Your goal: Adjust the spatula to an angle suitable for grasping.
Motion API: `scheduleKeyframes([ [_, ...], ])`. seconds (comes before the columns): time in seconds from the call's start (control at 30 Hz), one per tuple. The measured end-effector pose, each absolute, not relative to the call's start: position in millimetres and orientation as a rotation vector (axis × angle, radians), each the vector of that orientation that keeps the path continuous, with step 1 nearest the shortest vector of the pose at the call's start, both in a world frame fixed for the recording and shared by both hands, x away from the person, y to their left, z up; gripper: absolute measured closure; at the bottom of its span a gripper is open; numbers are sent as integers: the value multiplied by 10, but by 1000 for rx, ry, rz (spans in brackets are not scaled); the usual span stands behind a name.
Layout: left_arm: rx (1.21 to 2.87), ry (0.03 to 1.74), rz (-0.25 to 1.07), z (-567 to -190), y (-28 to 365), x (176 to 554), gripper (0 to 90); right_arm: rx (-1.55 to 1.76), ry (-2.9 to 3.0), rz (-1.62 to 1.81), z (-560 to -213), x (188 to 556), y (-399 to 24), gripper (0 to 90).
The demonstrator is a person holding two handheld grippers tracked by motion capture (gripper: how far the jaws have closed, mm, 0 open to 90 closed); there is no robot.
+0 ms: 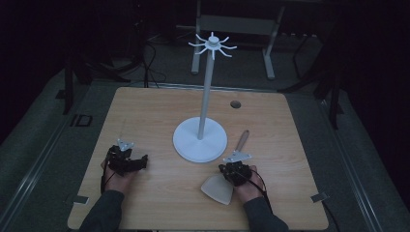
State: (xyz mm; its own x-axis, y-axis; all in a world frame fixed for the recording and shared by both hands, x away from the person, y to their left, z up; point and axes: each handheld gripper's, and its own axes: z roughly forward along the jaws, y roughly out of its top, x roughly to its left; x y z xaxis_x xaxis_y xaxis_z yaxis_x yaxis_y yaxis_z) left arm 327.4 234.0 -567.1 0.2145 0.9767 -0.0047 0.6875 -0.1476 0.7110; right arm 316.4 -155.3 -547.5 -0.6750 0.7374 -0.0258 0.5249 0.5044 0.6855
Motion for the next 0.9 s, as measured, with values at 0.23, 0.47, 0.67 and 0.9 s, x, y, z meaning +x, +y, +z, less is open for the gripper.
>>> scheduleKeyframes([
  [0.23,1906,1535,636,-5672,2340,3273,146,1008,2473,857,-5439,3111,-1581,900],
  [0.47,1907,1534,635,-5671,2340,3272,146,1009,2502,843,-5401,3027,-1770,900],
  [0.67,1907,1534,634,-5671,2338,3270,146,1021,2519,845,-5377,2952,-1975,900],
  [0.9,1907,1534,634,-5671,2338,3269,146,1016,2543,813,-5354,2887,-2141,900],
])
